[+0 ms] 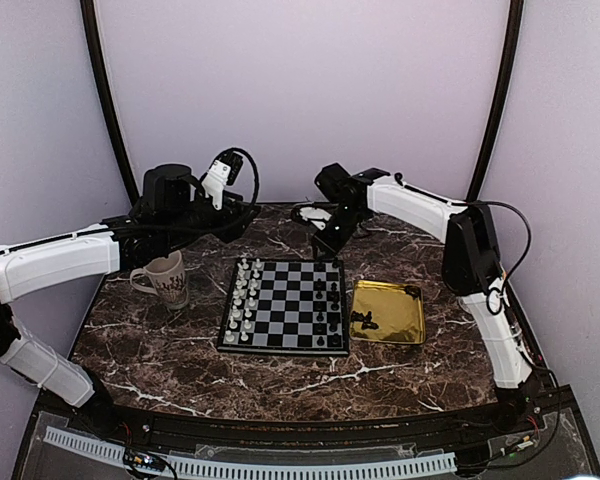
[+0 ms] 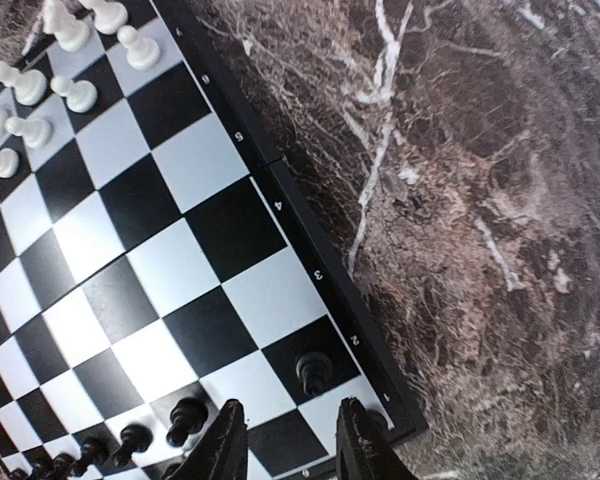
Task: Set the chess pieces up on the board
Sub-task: Place the pawn at a7, then move the bishop to the storage box.
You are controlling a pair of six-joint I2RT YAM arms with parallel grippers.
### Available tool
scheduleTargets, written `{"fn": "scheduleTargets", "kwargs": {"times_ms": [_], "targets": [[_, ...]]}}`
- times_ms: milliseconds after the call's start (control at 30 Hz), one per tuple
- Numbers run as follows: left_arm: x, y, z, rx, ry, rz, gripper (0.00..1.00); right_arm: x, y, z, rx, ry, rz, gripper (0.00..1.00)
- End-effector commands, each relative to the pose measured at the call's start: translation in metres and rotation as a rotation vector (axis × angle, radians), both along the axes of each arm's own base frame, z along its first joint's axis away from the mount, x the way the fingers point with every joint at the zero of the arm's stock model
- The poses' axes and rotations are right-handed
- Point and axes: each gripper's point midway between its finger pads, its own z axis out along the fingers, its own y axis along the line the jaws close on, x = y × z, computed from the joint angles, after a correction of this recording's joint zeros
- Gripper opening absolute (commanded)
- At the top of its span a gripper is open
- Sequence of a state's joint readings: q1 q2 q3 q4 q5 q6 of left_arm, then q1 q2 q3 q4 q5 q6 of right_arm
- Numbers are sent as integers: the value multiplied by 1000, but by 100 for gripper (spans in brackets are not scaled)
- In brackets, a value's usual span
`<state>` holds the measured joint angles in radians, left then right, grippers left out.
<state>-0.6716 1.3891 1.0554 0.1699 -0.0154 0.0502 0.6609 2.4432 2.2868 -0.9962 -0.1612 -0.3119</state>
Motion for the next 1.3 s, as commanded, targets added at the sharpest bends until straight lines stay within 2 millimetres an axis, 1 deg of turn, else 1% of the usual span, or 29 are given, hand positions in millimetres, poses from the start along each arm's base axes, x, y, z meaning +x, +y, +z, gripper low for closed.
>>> {"fn": "scheduleTargets", "kwargs": {"times_ms": [0,67,133,200,267,367,533,633,767,833,900,1100,1267], "targets": [[-4,2,7,-8,-25,-14,51,-10,-1,75,78,-110,4,31],[-5,2,7,-7,-25,-17,51,-13,-11,84,69,-138,-2,32],[-5,1,7,-5,-28,-20,51,-16,-24,89,53,-157,-12,32],[-5,1,7,-3,-29,-23,51,-20,-41,90,37,-164,-34,32],[-6,1,6,-2,-28,-27,51,-22,-63,86,21,-157,-62,32],[-7,-1,5,-2,-25,-33,50,-30,-101,73,-30,-131,-106,31],[-7,-3,3,-3,-18,-44,51,-49,-162,50,-92,-77,-183,28],[-8,-5,1,-4,-12,-51,51,-58,-192,38,-161,-82,-211,27],[-9,-8,0,-4,-5,-60,51,-70,-222,21,-276,-95,-217,26],[-10,-10,-1,-1,-4,-65,51,-72,-231,14,-325,-104,-215,25],[-11,-11,-2,2,-4,-68,51,-74,-236,8,-355,-98,-206,25],[-12,-12,-3,11,-7,-71,50,-76,-238,-8,-378,-59,-193,24],[-13,-14,-4,17,-6,-76,51,-74,-235,-18,-378,-34,-182,24]]}}
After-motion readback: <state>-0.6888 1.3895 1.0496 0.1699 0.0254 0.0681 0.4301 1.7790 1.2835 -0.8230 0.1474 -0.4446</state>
